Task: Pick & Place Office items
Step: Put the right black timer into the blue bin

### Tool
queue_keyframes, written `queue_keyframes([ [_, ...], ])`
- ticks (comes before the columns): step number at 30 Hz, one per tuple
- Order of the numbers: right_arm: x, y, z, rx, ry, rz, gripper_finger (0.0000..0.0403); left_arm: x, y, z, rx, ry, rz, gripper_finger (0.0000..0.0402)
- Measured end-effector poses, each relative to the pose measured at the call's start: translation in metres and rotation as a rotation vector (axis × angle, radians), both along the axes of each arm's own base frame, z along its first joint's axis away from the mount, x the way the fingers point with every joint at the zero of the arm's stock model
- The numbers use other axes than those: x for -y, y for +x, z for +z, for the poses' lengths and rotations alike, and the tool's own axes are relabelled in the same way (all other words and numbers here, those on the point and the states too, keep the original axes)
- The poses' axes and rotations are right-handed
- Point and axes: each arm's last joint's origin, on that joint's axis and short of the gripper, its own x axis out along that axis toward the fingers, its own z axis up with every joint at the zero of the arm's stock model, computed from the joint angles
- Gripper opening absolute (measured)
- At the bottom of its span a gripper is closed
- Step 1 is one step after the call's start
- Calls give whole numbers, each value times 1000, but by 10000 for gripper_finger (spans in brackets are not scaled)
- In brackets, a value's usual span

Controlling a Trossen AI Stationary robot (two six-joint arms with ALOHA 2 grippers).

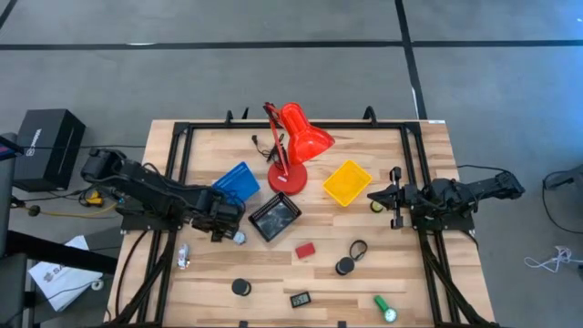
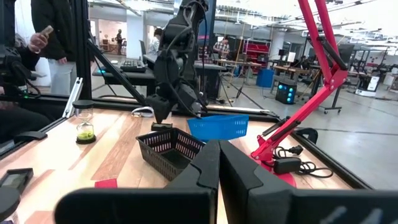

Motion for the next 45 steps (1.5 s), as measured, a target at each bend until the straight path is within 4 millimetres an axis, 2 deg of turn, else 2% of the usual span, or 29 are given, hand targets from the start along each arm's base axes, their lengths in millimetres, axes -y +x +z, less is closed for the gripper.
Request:
queue_keyframes([
  [9, 0, 0, 0, -7, -104, -6, 0, 0, -1, 4, 35, 19, 38, 186],
  [16, 0, 0, 0, -13, -186, -10, 0, -1, -5, 17, 115, 9, 61, 186],
  [22, 0, 0, 0, -15, -217, -12, 0, 3, -13, 32, 183, 12, 180, 186],
  [33, 0, 0, 0, -15, -216, -12, 0, 30, -19, 23, 137, 81, 264, 186],
  [37, 0, 0, 0, -15, -214, -12, 0, 29, -18, 21, 167, 160, 273, 186],
  [45, 0, 0, 0, -15, -214, -12, 0, 31, -13, 8, 115, 209, 205, 186],
])
